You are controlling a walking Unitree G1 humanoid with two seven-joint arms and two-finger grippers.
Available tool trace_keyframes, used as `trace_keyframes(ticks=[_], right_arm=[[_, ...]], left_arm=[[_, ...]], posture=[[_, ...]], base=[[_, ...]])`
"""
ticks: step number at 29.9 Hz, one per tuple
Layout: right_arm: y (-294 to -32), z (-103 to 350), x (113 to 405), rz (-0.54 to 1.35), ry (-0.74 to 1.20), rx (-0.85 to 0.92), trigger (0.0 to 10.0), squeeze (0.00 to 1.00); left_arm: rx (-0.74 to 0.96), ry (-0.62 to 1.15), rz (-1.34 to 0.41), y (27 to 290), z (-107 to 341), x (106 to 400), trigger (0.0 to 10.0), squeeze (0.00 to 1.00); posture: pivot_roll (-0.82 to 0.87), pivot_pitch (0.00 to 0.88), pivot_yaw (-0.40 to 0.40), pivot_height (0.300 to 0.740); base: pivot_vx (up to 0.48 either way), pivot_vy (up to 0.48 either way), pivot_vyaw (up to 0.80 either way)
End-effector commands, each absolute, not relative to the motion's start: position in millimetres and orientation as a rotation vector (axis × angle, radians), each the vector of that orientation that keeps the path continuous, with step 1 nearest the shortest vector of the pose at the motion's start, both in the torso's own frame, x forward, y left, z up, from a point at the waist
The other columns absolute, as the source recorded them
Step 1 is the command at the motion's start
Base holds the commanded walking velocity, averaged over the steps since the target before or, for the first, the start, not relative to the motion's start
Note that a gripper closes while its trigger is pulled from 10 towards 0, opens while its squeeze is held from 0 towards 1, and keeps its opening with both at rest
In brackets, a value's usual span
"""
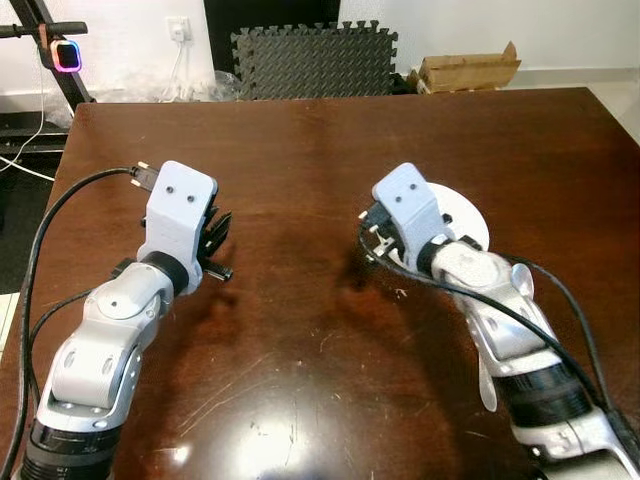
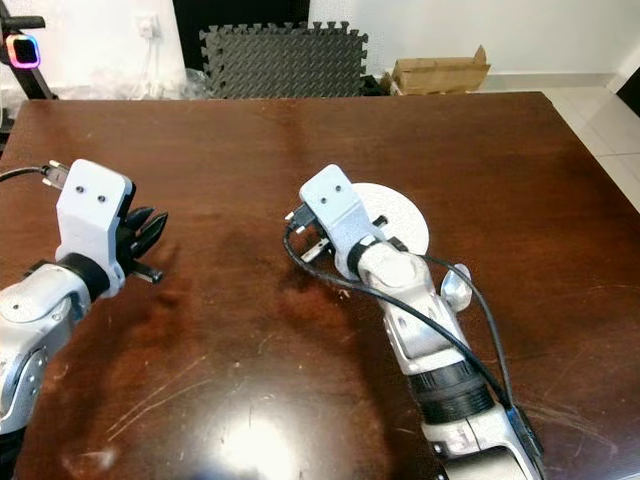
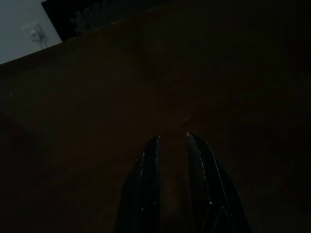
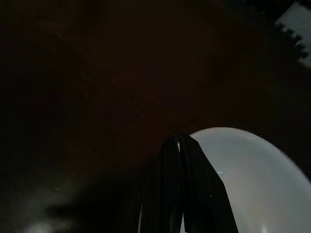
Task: Setting the table
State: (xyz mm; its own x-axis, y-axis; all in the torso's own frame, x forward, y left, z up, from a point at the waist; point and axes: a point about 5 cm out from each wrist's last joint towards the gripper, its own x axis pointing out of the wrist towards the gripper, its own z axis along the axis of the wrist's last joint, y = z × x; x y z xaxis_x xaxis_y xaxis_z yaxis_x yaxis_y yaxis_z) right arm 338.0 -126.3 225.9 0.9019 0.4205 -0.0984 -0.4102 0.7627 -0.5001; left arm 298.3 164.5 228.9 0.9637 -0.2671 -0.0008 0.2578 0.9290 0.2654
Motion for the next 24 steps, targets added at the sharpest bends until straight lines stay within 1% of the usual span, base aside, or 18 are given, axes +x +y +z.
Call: trace_keyframes(ticks=[1,7,8,13,19,20,21,24], right_arm=[[-125.1,221.2,331.0,0.465,-0.005,-0.551,10.0,0.00],[-121.6,209.2,313.0,0.495,0.022,-0.589,10.0,0.00],[-121.4,205.2,311.2,0.497,0.033,-0.586,10.0,1.00],[-122.2,201.2,307.2,0.479,0.049,-0.576,10.0,1.00],[-126.8,210.0,309.1,0.425,0.019,-0.562,10.0,1.00],[-127.5,212.3,309.8,0.415,0.007,-0.556,10.0,0.91],[-128.3,214.1,310.6,0.407,-0.001,-0.549,10.0,0.00],[-129.2,216.0,311.4,0.398,-0.005,-0.545,10.0,0.00]], left_arm=[[0.270,-0.016,-0.277,164.3,223.2,297.6,10.0,0.00],[0.269,-0.015,-0.276,165.0,222.4,297.3,10.0,0.00],[0.269,-0.014,-0.275,164.9,222.2,297.3,10.0,0.00],[0.268,-0.013,-0.276,164.2,222.0,297.4,10.0,0.00],[0.266,-0.014,-0.276,163.5,221.9,297.4,10.0,0.00],[0.267,-0.014,-0.275,163.4,221.9,297.4,10.0,0.00],[0.266,-0.014,-0.275,163.3,221.9,297.3,10.0,0.00],[0.266,-0.014,-0.275,163.5,222.0,297.2,10.0,0.00]], posture=[[0.07,0.207,0.031,0.740],[0.06,0.213,0.028,0.740],[0.06,0.213,0.028,0.740],[0.06,0.216,0.029,0.740],[0.06,0.218,0.028,0.740],[0.06,0.218,0.028,0.740],[0.06,0.218,0.028,0.740],[0.06,0.220,0.027,0.740]], base=[[0.000,0.000,0.00],[0.000,0.000,0.00],[0.000,0.000,0.00],[0.000,0.000,0.00],[0.000,0.000,0.00],[0.000,0.000,0.00],[0.000,0.000,0.00],[0.000,0.000,0.00]])
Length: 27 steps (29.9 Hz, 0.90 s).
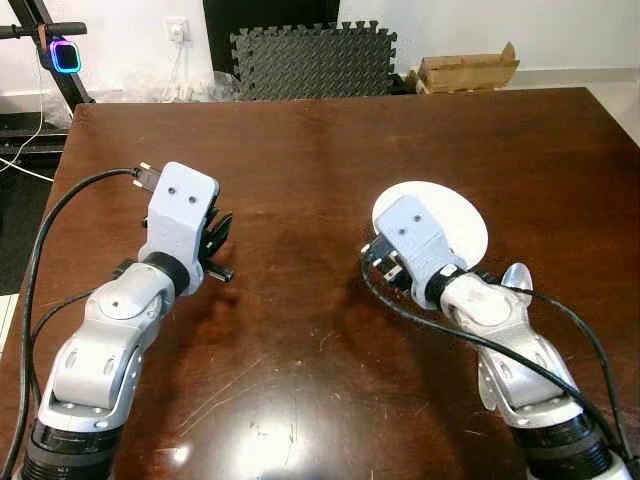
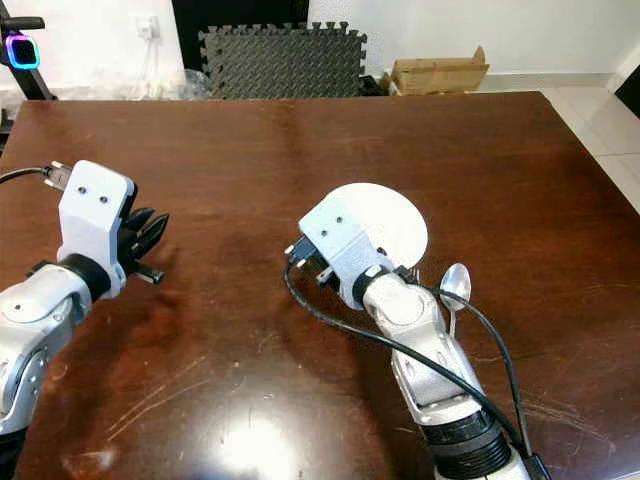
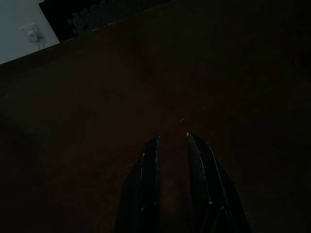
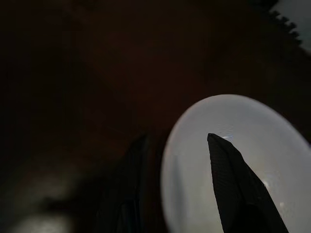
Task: Setting the table
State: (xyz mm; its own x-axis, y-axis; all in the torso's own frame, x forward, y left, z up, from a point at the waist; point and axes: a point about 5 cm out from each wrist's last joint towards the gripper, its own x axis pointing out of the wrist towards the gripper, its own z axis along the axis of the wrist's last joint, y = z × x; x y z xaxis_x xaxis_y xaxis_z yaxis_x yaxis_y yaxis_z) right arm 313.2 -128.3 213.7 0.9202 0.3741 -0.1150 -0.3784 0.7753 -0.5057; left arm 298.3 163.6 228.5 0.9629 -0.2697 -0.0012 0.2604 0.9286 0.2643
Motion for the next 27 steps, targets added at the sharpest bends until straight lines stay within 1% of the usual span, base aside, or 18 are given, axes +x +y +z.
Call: trace_keyframes(ticks=[1,8,13,17,18,19,20,21,27], right_arm=[[-131.1,215.8,312.2,0.394,-0.003,-0.549,10.0,0.00],[-136.6,200.3,318.3,0.384,0.078,-0.542,10.0,0.00],[-137.6,182.0,328.5,0.399,0.164,-0.498,10.0,0.00],[-141.8,172.2,337.2,0.368,0.196,-0.512,10.0,0.00],[-143.1,170.1,338.5,0.358,0.200,-0.525,9.0,0.00],[-144.3,168.2,339.3,0.350,0.203,-0.536,4.0,0.00],[-145.0,167.1,339.7,0.345,0.202,-0.535,2.7,0.00],[-145.3,166.9,339.8,0.345,0.200,-0.529,0.0,0.00],[-144.7,172.3,339.5,0.346,0.160,-0.501,0.0,0.00]], left_arm=[[0.265,-0.013,-0.274,163.1,221.6,296.9,10.0,0.00],[0.260,-0.014,-0.274,162.4,221.6,297.0,10.0,0.00],[0.259,-0.017,-0.273,162.2,222.3,297.9,10.0,0.00],[0.261,-0.021,-0.270,162.1,223.4,297.8,10.0,0.00],[0.260,-0.022,-0.269,162.1,223.7,297.6,10.0,0.00],[0.260,-0.022,-0.268,162.2,223.9,297.5,10.0,0.00],[0.260,-0.023,-0.267,162.6,223.9,297.3,10.0,0.00],[0.260,-0.023,-0.265,162.9,223.9,297.2,10.0,0.00],[0.260,-0.023,-0.263,163.6,223.6,297.3,10.0,0.00]], posture=[[0.06,0.220,0.026,0.740],[0.06,0.222,0.027,0.740],[0.07,0.222,0.028,0.740],[0.08,0.220,0.025,0.740],[0.08,0.220,0.025,0.740],[0.08,0.220,0.025,0.740],[0.08,0.220,0.025,0.740],[0.08,0.219,0.023,0.740],[0.08,0.218,0.025,0.740]], base=[[0.000,0.000,0.00],[0.000,0.000,0.00],[0.000,0.000,0.00],[0.000,0.000,0.00],[0.000,0.000,0.00],[0.000,0.000,0.00],[0.000,0.000,0.00],[0.000,0.000,0.00],[0.000,0.000,0.00]])
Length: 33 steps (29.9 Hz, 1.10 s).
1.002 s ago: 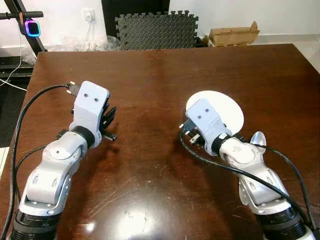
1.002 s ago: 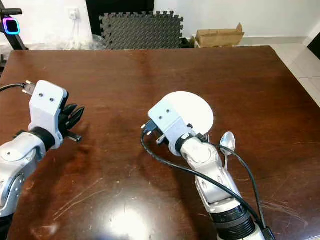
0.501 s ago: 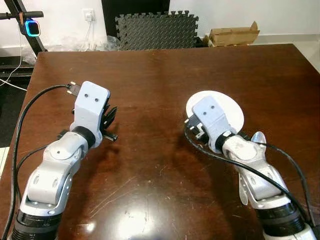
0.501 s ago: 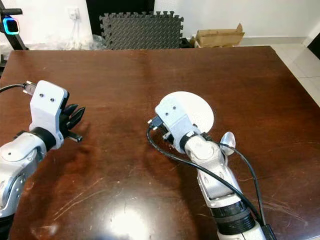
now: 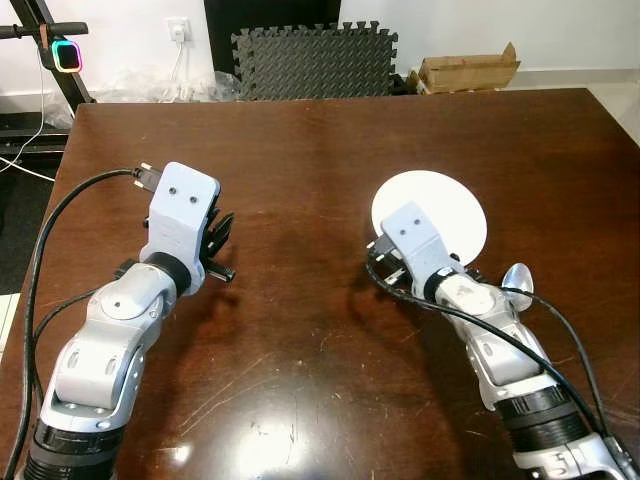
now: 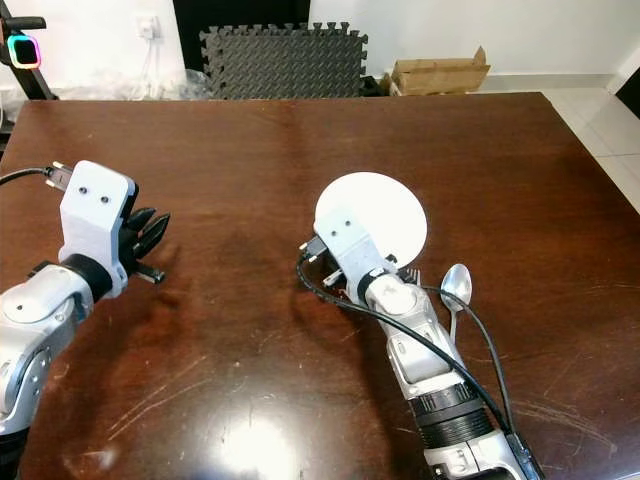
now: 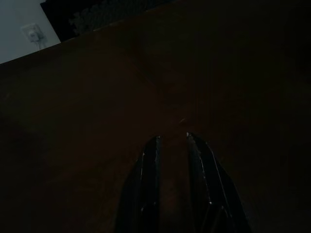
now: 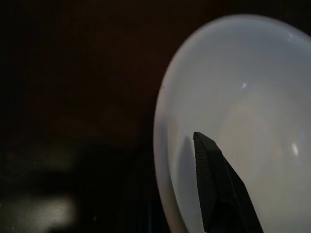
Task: Setting the table
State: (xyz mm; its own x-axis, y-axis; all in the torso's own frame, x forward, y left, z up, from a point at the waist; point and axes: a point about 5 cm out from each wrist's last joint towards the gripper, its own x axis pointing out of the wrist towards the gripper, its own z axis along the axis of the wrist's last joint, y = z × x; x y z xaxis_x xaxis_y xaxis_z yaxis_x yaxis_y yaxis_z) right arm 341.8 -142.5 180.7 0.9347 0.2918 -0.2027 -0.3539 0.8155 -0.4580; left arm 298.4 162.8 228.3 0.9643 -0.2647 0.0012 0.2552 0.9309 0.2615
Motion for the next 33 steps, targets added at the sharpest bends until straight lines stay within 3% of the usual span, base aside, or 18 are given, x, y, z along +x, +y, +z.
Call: trace_keyframes(ticks=[1,15,16,17,18,19,25,33], right_arm=[[-144.5,174.9,339.9,0.348,0.137,-0.490,0.0,0.00],[-138.9,205.4,334.4,0.376,-0.071,-0.506,0.0,0.00],[-128.4,214.7,328.4,0.428,-0.177,-0.581,0.0,0.00],[-121.7,218.7,324.1,0.460,-0.232,-0.620,4.3,0.00],[-121.7,218.7,324.1,0.460,-0.232,-0.620,4.3,0.00],[-115.3,222.3,319.9,0.485,-0.284,-0.652,10.0,0.00],[-85.5,222.3,303.6,0.515,-0.473,-0.842,10.0,0.00],[-46.5,207.5,290.2,0.565,-0.639,-0.972,10.0,0.00]], left_arm=[[0.259,-0.023,-0.264,162.7,223.5,297.7,10.0,0.00],[0.245,-0.021,-0.270,163.3,225.0,300.3,10.0,0.00],[0.131,-0.010,-0.279,169.4,232.9,302.3,10.0,0.00],[0.073,-0.004,-0.288,174.3,238.3,303.4,10.0,0.00],[0.073,-0.004,-0.288,174.3,238.3,303.4,10.0,0.00],[0.036,0.002,-0.304,180.3,243.8,304.1,10.0,0.00],[-0.117,0.011,-0.502,205.7,283.1,299.5,10.0,0.00],[-0.286,0.037,-0.707,195.9,306.5,296.6,10.0,0.00]], posture=[[0.07,0.216,0.027,0.740],[0.07,0.207,0.039,0.740],[0.07,0.204,0.041,0.740],[0.07,0.203,0.041,0.740],[0.07,0.203,0.041,0.740],[0.08,0.202,0.043,0.740],[0.09,0.190,0.056,0.740],[0.10,0.170,0.077,0.740]], base=[[0.000,0.000,0.00],[0.000,0.000,0.00],[0.000,0.000,0.00],[0.000,0.000,0.00],[0.000,0.000,0.00],[0.000,0.000,0.00],[0.000,0.000,0.00],[0.000,0.000,0.00]])
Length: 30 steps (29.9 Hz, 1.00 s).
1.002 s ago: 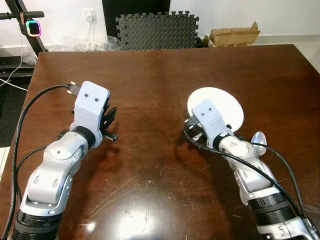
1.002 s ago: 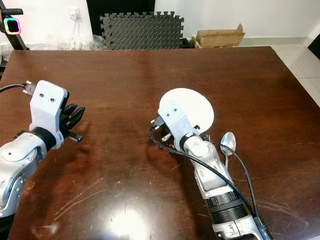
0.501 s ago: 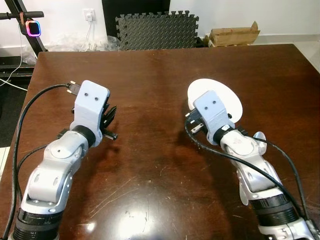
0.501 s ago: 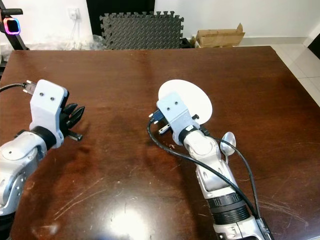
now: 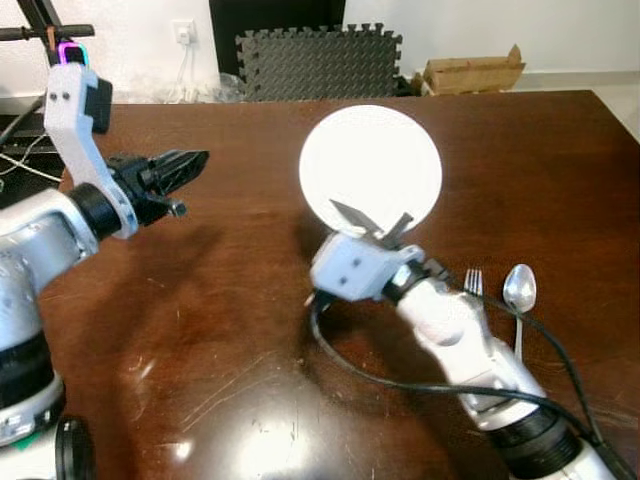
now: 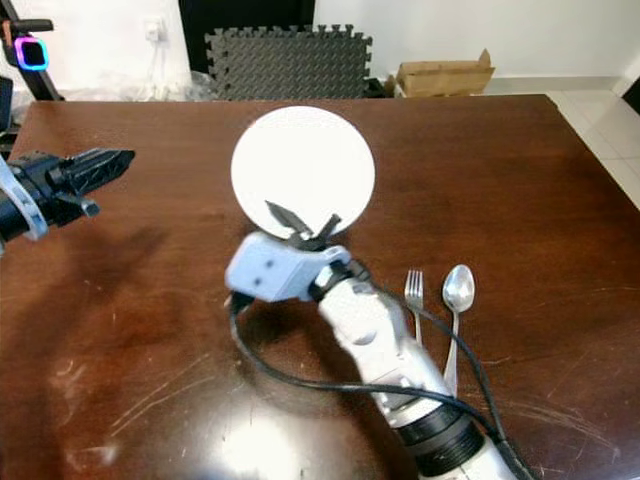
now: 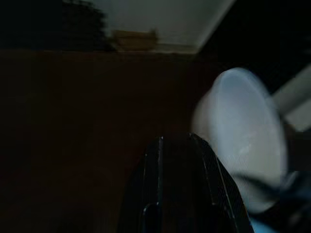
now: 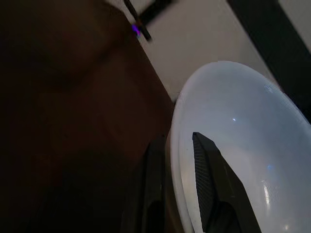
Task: Setting the table
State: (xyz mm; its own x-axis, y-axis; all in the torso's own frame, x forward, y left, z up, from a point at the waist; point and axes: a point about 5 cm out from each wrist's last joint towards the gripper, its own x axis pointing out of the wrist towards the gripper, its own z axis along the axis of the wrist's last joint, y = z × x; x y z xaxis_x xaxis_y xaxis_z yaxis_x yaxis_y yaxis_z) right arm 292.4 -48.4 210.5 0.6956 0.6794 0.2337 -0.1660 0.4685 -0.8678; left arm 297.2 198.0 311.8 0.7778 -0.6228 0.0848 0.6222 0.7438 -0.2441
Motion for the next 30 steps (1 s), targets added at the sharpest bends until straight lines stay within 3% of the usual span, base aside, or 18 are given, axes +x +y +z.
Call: trace_keyframes(ticks=[1,8,18,19,26,27,30], right_arm=[[-41.9,206.3,288.8,0.573,-0.657,-0.980,10.0,0.00],[-32.7,206.3,286.1,0.577,-0.722,-1.006,10.0,0.00],[-29.9,205.8,288.4,0.563,-0.751,-1.016,10.0,0.00],[-29.3,206.0,288.5,0.562,-0.755,-1.014,10.0,0.00],[-26.5,207.8,288.7,0.559,-0.772,-1.000,10.0,0.00],[-26.2,208.1,288.6,0.558,-0.775,-1.000,10.0,0.00],[-25.1,208.7,288.1,0.559,-0.782,-0.997,10.0,0.00]], left_arm=[[-0.297,0.048,-0.723,192.7,305.8,296.9,10.0,0.00],[-0.281,0.147,-0.799,177.5,294.6,295.7,10.0,0.00],[-0.359,0.129,-0.820,170.7,302.2,300.5,10.0,0.00],[-0.356,0.132,-0.823,169.3,301.2,300.2,10.0,1.00],[-0.336,0.153,-0.809,164.1,296.1,301.2,10.0,0.99],[-0.335,0.163,-0.799,163.1,293.9,302.5,10.0,0.00],[-0.337,0.180,-0.785,159.5,289.4,305.5,10.0,0.00]], posture=[[0.10,0.167,0.079,0.740],[0.10,0.158,0.087,0.740],[0.09,0.154,0.089,0.740],[0.09,0.154,0.090,0.740],[0.10,0.156,0.090,0.740],[0.09,0.156,0.090,0.740],[0.10,0.155,0.091,0.740]], base=[[0.000,0.000,0.00],[0.000,0.000,0.00],[0.000,0.000,0.00],[0.000,0.000,0.00],[0.000,0.000,0.00],[0.000,0.000,0.00],[0.000,0.000,0.00]])
